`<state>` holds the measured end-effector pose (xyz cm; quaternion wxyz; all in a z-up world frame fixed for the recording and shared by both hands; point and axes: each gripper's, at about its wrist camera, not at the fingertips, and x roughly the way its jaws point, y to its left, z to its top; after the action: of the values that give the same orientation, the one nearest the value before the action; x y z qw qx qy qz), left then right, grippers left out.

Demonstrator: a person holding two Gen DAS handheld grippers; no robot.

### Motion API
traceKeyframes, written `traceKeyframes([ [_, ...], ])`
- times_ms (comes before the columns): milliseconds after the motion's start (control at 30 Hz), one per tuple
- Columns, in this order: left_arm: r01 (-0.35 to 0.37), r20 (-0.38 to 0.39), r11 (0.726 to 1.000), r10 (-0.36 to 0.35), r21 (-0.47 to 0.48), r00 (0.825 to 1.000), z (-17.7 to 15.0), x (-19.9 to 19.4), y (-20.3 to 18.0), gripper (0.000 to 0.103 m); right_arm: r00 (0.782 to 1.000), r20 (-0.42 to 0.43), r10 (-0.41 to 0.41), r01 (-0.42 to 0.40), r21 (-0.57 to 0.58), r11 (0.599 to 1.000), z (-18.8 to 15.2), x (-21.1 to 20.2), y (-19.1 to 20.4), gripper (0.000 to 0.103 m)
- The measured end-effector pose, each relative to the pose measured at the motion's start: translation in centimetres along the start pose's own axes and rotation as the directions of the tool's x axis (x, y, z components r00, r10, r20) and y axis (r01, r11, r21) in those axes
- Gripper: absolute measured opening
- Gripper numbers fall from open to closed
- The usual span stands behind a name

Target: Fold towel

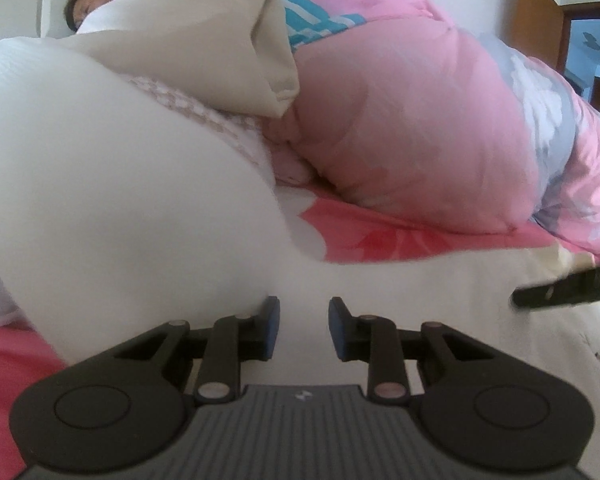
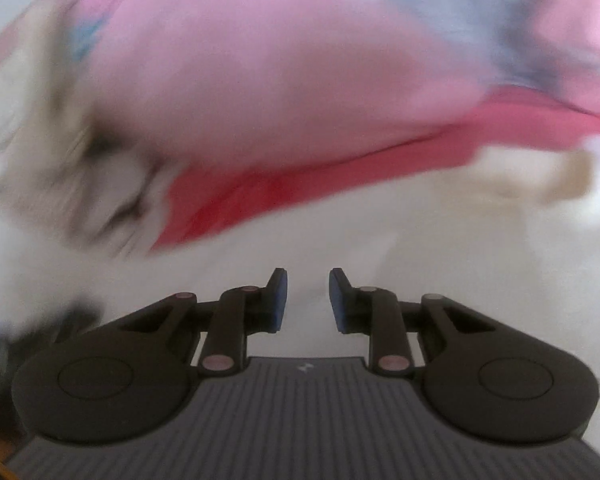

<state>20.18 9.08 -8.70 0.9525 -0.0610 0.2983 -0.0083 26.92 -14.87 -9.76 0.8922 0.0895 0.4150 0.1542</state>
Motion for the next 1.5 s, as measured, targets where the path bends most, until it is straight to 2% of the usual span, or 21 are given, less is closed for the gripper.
traceKeyframes([
  [100,-0.005,-0.006,1.000,0.005,0.001,1.000,0.1,0.0,0.2,0.029,0.999,-0.041,-0.021,0.015,-0.128,0.992,-0.1,2.4,3.2,0.023],
  [200,-0.003,-0.011,1.000,0.003,0.000,1.000,0.3,0.1,0.3,0.029,0.998,-0.042,-0.048,0.044,-0.094,0.995,1.6,6.1,3.7,0.019],
  [367,-0.008,-0.012,1.000,0.008,0.008,1.000,0.4,0.3,0.3,0.029,0.993,0.059,-0.106,0.109,-0.048,0.993,4.3,8.2,3.8,0.017],
  [433,-0.007,0.000,1.000,0.007,0.011,1.000,0.4,0.0,0.3,0.029,0.986,0.122,-0.112,0.107,0.042,0.993,4.7,7.5,2.7,0.019],
  [567,-0.003,0.048,1.000,0.002,0.023,0.999,0.7,-0.9,0.1,0.034,0.972,0.212,-0.100,0.055,0.209,0.976,4.0,2.7,-0.7,0.020],
  [600,-0.008,0.060,1.000,0.007,0.026,0.998,0.8,-1.1,0.0,0.034,0.971,0.215,-0.104,0.056,0.218,0.974,3.5,1.4,-1.4,0.020],
  [667,-0.033,0.092,0.999,0.030,0.033,0.995,1.0,-1.4,-0.1,0.034,0.977,0.184,-0.110,0.073,0.196,0.978,2.7,-0.5,-2.2,0.021],
  [767,-0.080,0.115,0.996,0.075,0.033,0.990,1.2,-1.5,0.3,0.034,0.993,0.098,-0.064,0.050,0.141,0.989,1.7,-1.3,-1.7,0.022],
  [833,-0.087,0.106,0.996,0.085,0.020,0.991,1.3,-1.2,0.7,0.032,0.999,0.040,0.008,-0.011,0.059,0.998,1.2,-1.2,0.3,0.022],
  [933,-0.091,0.097,0.996,0.089,0.013,0.991,1.3,-1.0,0.9,0.031,0.995,-0.038,0.094,-0.097,-0.095,0.991,0.7,0.8,5.2,0.022],
  [967,-0.091,0.097,0.996,0.089,0.016,0.991,1.3,-0.9,0.9,0.031,0.992,-0.060,0.114,-0.121,-0.136,0.983,0.6,1.8,6.7,0.022],
  [1033,-0.088,0.095,0.996,0.086,0.017,0.992,1.3,-0.9,1.0,0.031,0.989,-0.102,0.104,-0.121,-0.187,0.975,0.9,4.7,8.8,0.021],
  [1167,-0.074,0.092,0.997,0.074,0.003,0.993,1.3,-0.9,1.4,0.031,0.999,-0.052,0.013,-0.019,-0.130,0.991,3.2,9.2,7.7,0.016],
  [1200,-0.073,0.091,0.997,0.072,0.001,0.993,1.3,-0.9,1.4,0.031,1.000,-0.016,-0.027,0.026,-0.090,0.996,4.2,9.7,6.8,0.014],
  [1267,-0.069,0.089,0.998,0.069,-0.004,0.994,1.3,-0.9,1.4,0.031,0.981,0.070,-0.182,0.184,-0.026,0.983,5.9,9.5,5.6,0.019],
  [1300,-0.068,0.089,0.998,0.068,-0.007,0.994,1.3,-0.9,1.4,0.031,0.982,0.071,-0.174,0.175,-0.016,0.984,5.9,8.8,5.3,0.020],
  [1400,-0.066,0.088,0.998,0.067,-0.018,0.994,1.4,-0.8,1.5,0.031,0.996,0.045,-0.082,0.082,-0.001,0.997,5.1,6.0,4.7,0.020],
  [1500,-0.063,0.096,0.998,0.064,-0.006,0.993,1.2,-1.1,1.2,0.032,1.000,0.021,0.011,-0.011,0.017,1.000,4.4,3.3,4.0,0.020],
])
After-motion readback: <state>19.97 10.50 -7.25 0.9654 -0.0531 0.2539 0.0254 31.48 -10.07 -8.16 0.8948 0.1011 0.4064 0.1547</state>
